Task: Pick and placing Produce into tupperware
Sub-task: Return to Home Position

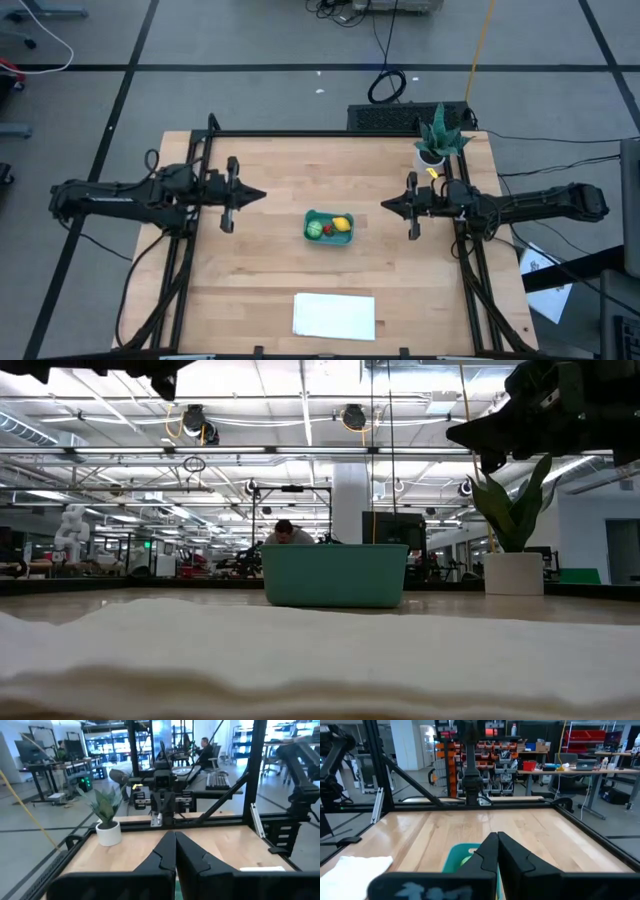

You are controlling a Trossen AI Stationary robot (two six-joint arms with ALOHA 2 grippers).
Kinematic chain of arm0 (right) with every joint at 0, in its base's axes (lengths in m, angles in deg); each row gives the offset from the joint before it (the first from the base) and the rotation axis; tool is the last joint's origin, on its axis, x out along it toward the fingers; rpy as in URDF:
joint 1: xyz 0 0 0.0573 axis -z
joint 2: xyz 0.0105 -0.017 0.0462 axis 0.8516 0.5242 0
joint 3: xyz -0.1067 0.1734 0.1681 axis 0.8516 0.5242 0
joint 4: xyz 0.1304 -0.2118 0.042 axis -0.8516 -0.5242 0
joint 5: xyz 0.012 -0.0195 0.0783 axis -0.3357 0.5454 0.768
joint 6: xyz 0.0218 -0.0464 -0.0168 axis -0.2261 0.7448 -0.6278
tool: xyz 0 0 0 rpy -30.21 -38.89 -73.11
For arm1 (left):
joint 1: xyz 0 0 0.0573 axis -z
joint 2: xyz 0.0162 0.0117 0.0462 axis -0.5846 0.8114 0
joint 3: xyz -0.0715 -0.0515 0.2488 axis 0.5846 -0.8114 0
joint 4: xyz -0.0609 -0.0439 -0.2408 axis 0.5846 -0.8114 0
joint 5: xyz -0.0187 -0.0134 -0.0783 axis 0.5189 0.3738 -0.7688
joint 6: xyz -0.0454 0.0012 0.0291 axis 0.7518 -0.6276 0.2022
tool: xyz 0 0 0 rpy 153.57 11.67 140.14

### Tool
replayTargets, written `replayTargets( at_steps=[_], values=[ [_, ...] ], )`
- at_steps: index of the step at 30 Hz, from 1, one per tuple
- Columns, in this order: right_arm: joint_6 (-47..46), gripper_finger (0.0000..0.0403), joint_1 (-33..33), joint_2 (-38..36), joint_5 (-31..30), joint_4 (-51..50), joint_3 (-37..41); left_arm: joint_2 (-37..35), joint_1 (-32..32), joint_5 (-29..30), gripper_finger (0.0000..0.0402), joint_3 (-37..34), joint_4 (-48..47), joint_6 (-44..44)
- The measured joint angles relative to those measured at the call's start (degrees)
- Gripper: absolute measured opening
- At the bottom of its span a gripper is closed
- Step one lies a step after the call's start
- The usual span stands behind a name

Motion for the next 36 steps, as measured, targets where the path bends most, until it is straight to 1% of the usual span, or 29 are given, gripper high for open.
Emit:
replayTargets(
  at_steps=[3, 5, 9, 12, 15, 18, 28, 34, 36],
  values=[
    [0.0, 0.0, 0.0, -0.6, 0.02, -0.23, 0.0, -3.47, 0.0, 0.69, 0.0, -2.34, 0.15, -0.15],
    [-0.21, 0.0, 0.0, -1.07, 0.02, -0.01, -0.01, -6.23, 0.0, 2.38, 0.0, -4.37, 0.28, -0.18],
    [-0.5, 0.0, -0.17, -2.2, 0.04, 0.28, 0.27, -10.7, 0.0, 3.93, 0.0, -8.17, 0.3, -0.45],
    [-0.97, 0.0, -0.51, -3.68, 0.04, 4.27, 2.92, -13.56, 0.0, 4.07, 0.0, -10.13, 0.23, -0.43],
    [-2.71, 0.0, -0.5, -5.88, 0.04, 10.34, 6.5, -16.47, 0.0, 4.09, 0.0, -11.2, -1.7, -0.62],
    [-2.95, 0.0, -0.48, -8.53, 0.0, 11.39, 8.06, -18.68, 0.0, 5.12, 0.0, -11.29, -3.81, -0.8],
    [-2.82, 0.0, -0.48, -19.02, -0.15, -0.15, 7.56, -21.14, 0.04, 5.21, 0.0, -11.29, -8.07, -1.69],
    [-3.39, 0.0, -0.48, -23.06, -0.26, -6.07, 7.52, -21.17, 0.83, 5.19, 0.0, -11.87, -8.95, -2.62],
    [-3.32, 0.0, -0.5, -24.04, -1.55, -8.7, 7.52, -21.82, 1.7, 5.16, 0.0, -13.11, -9.17, -3.64]
  ],
)
